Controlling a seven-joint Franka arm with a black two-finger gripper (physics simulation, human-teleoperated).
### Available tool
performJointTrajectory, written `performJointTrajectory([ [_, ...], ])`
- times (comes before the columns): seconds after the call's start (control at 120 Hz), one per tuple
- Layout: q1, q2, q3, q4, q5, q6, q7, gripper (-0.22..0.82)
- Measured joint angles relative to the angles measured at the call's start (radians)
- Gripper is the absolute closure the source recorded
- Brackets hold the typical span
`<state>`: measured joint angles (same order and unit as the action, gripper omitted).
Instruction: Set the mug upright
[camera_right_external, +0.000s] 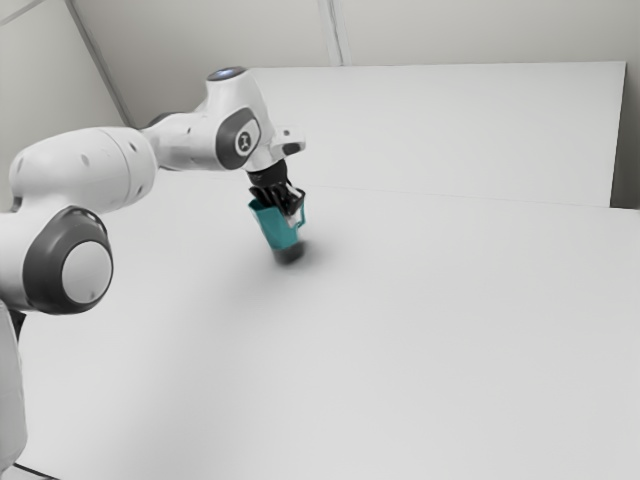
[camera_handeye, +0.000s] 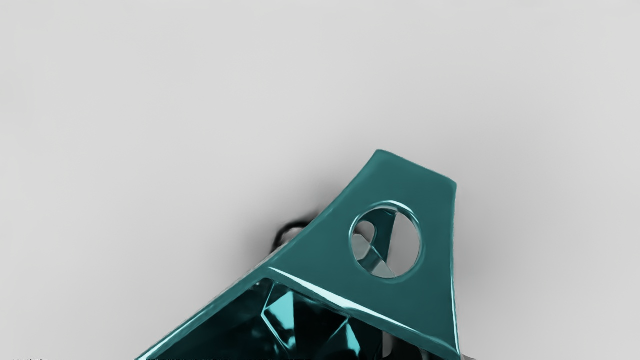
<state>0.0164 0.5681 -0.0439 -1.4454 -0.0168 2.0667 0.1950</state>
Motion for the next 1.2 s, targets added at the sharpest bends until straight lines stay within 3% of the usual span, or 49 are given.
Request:
performJointTrajectory([
  [0.242, -0.005, 0.055, -0.007, 0.029, 0.115, 0.151, -0.258, 0.78],
  [0.508, -0.013, 0.094, -0.01, 0.031, 0.116, 0.208, -0.459, 0.78],
  [0.683, -0.013, 0.093, -0.01, 0.029, 0.066, 0.212, -0.546, 0.41],
  [0.792, -0.015, 0.092, -0.011, 0.033, 0.051, 0.206, -0.591, 0.24],
  [0.967, -0.018, 0.059, -0.018, 0.06, 0.047, 0.176, -0.651, 0.11],
  [1.2, -0.018, -0.153, -0.026, 0.066, 0.058, 0.019, -0.693, 0.04],
])
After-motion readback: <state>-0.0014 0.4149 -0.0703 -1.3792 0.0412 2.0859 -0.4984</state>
